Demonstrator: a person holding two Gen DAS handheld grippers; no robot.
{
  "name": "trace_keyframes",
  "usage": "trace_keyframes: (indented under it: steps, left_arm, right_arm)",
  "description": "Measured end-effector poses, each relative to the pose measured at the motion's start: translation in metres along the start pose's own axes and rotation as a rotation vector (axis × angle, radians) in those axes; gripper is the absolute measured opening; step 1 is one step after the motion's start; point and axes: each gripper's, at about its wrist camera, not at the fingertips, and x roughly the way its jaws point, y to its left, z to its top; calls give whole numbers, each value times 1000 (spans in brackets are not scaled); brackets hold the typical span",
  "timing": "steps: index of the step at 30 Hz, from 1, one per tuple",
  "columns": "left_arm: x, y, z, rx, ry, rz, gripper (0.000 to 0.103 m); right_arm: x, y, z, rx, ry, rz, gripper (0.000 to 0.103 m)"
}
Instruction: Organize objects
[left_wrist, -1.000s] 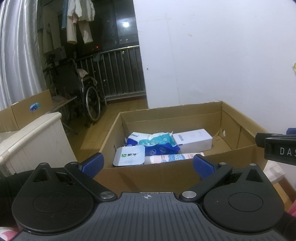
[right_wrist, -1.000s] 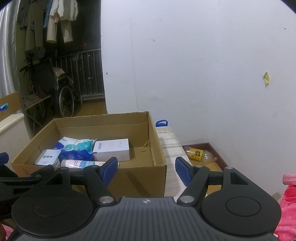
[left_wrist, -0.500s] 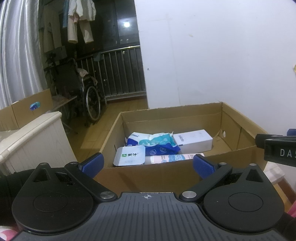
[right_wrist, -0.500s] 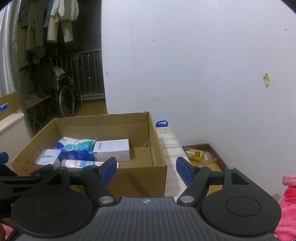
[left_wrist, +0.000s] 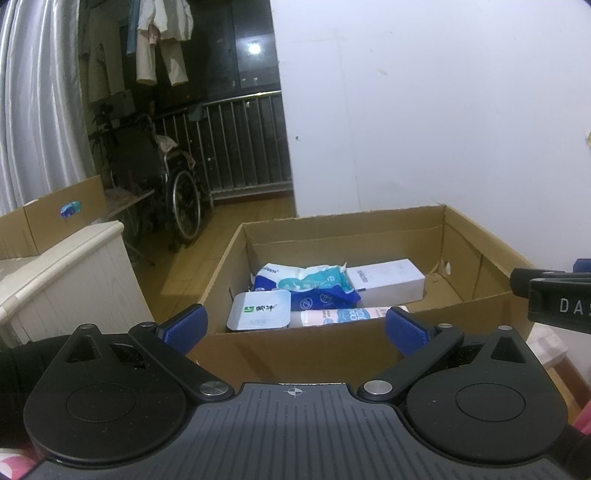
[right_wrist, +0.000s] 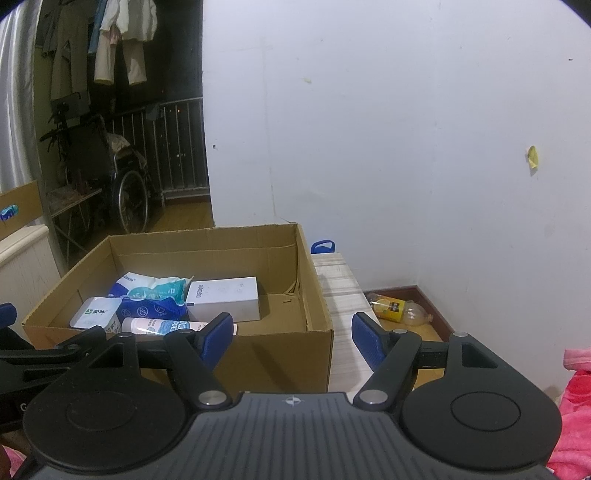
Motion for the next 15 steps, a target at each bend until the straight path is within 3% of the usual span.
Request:
trace_keyframes:
  steps: [15]
  left_arm:
    - [0,0,0,1,-3,0,103]
  right_arm:
    - [1,-2,2,-1,2,2,74]
